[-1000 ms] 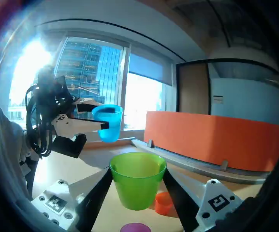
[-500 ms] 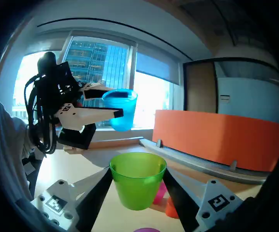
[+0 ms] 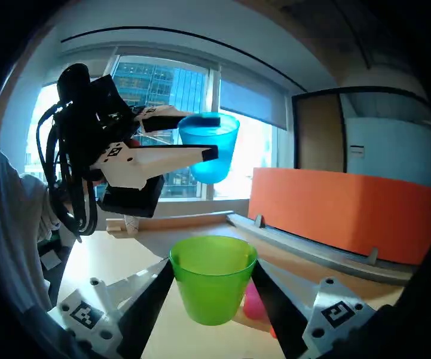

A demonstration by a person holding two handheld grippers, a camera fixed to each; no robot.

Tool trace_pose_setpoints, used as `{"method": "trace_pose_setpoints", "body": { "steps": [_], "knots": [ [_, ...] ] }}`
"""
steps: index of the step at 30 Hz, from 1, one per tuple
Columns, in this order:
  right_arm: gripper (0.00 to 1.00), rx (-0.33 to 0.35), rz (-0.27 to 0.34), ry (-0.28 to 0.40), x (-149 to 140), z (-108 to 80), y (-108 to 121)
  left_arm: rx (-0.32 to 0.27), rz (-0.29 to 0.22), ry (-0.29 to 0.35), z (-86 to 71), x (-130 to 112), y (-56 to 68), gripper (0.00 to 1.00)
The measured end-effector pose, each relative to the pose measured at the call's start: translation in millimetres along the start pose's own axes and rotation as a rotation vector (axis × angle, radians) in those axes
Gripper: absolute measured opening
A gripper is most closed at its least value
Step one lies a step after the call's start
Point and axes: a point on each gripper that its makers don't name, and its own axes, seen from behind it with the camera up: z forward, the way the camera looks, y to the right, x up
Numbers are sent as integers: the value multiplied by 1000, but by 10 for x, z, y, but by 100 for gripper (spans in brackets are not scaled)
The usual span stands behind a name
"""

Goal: Pour water

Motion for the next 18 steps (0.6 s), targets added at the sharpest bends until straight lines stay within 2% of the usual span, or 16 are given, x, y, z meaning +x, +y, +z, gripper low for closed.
{"method": "trace_pose_setpoints", "body": {
  "steps": [18],
  "knots": [
    [90,24,16,5,-81,79,-13,-6,172,15,82,141,20,87]
  ]
}}
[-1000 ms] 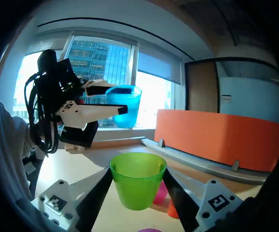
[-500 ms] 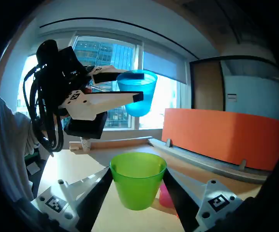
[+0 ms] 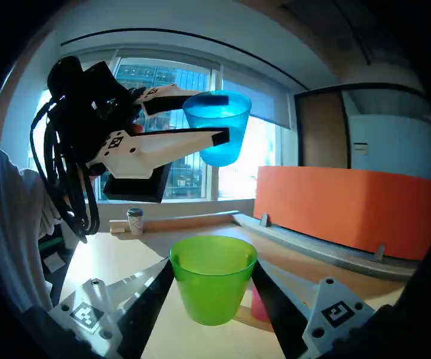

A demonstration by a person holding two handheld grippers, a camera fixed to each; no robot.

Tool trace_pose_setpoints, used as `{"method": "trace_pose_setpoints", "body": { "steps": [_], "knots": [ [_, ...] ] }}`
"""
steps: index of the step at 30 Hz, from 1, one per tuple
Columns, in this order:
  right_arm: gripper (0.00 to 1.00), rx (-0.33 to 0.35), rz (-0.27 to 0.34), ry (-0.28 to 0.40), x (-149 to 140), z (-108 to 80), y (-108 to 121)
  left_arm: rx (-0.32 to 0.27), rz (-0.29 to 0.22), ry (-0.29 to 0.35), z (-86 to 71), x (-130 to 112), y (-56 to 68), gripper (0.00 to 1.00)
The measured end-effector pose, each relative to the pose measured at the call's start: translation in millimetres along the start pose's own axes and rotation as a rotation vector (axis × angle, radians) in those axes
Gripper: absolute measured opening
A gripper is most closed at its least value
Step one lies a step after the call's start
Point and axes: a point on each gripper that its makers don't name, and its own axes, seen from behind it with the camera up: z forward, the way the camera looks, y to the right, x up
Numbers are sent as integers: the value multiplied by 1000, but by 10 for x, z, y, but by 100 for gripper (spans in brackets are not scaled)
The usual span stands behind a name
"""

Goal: Pour water

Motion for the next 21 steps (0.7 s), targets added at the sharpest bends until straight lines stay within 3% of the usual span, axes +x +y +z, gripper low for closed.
{"method": "trace_pose_setpoints", "body": {
  "steps": [21],
  "knots": [
    [90,11,-3,2,28,14,7,7,170,6,61,123,-11,87]
  ]
}}
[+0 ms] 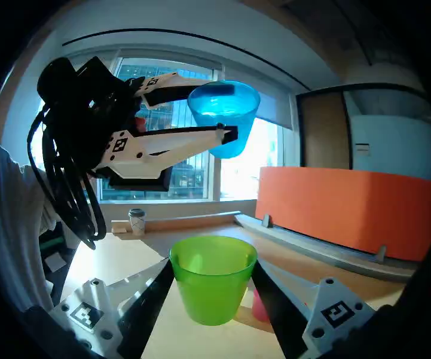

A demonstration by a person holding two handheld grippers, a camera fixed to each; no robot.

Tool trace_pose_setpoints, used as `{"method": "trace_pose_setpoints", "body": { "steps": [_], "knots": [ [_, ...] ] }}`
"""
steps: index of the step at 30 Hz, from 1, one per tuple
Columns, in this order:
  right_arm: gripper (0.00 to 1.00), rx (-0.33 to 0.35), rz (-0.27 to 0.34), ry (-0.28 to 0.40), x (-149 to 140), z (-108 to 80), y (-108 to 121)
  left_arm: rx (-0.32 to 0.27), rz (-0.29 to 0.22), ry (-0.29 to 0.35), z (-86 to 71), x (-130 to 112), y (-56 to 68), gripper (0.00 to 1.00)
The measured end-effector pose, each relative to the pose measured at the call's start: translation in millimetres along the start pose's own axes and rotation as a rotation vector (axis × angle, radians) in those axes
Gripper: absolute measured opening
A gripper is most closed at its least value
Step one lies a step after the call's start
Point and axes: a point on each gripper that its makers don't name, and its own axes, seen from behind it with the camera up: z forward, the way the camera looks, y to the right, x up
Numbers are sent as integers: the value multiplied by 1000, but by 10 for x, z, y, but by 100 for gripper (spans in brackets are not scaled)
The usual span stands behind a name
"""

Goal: Pour water

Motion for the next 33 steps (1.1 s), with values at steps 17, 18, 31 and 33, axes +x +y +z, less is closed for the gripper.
{"method": "trace_pose_setpoints", "body": {
  "steps": [17,18,31,33],
  "knots": [
    [90,0,-11,-1,36,-26,-3,8,67,-8,-29,-18,-16,87],
    [90,0,-11,-1,37,-30,-3,7,71,-9,-33,-21,-14,87],
    [90,0,-16,7,52,-37,3,11,136,-4,-57,34,-55,87],
    [90,-1,-17,7,51,-34,5,11,145,-3,-57,44,-63,87]
  ]
}}
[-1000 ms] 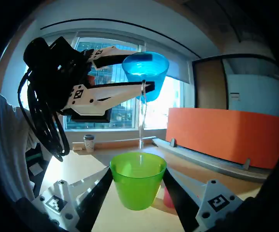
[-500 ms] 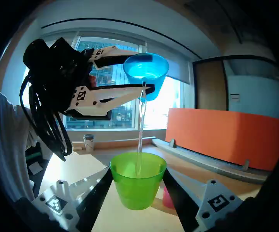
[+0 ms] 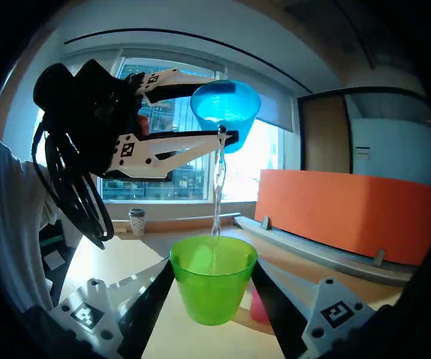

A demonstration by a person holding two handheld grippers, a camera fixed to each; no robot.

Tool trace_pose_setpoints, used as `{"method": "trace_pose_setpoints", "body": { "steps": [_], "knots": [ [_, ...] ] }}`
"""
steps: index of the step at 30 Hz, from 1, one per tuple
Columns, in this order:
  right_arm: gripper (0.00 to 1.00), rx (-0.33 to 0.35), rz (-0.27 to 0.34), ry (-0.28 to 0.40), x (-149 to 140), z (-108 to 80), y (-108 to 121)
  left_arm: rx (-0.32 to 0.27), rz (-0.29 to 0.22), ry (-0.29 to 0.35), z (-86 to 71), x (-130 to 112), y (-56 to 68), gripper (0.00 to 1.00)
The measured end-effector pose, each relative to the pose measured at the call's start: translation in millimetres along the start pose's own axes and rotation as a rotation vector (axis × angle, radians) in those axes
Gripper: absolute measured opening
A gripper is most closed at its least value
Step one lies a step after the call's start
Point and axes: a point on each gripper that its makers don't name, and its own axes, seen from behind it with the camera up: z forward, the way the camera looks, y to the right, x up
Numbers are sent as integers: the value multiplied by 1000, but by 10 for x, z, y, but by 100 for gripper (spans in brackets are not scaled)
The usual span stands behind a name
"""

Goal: Pour water

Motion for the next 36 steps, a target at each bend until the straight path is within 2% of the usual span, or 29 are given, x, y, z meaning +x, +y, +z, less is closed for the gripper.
{"method": "trace_pose_setpoints", "body": {
  "steps": [19,36],
  "knots": [
    [90,-4,-8,3,37,-21,18,5,106,-1,15,80,-109,87],
    [90,-7,-22,1,24,-30,-4,9,186,3,17,113,-119,87]
  ]
}}
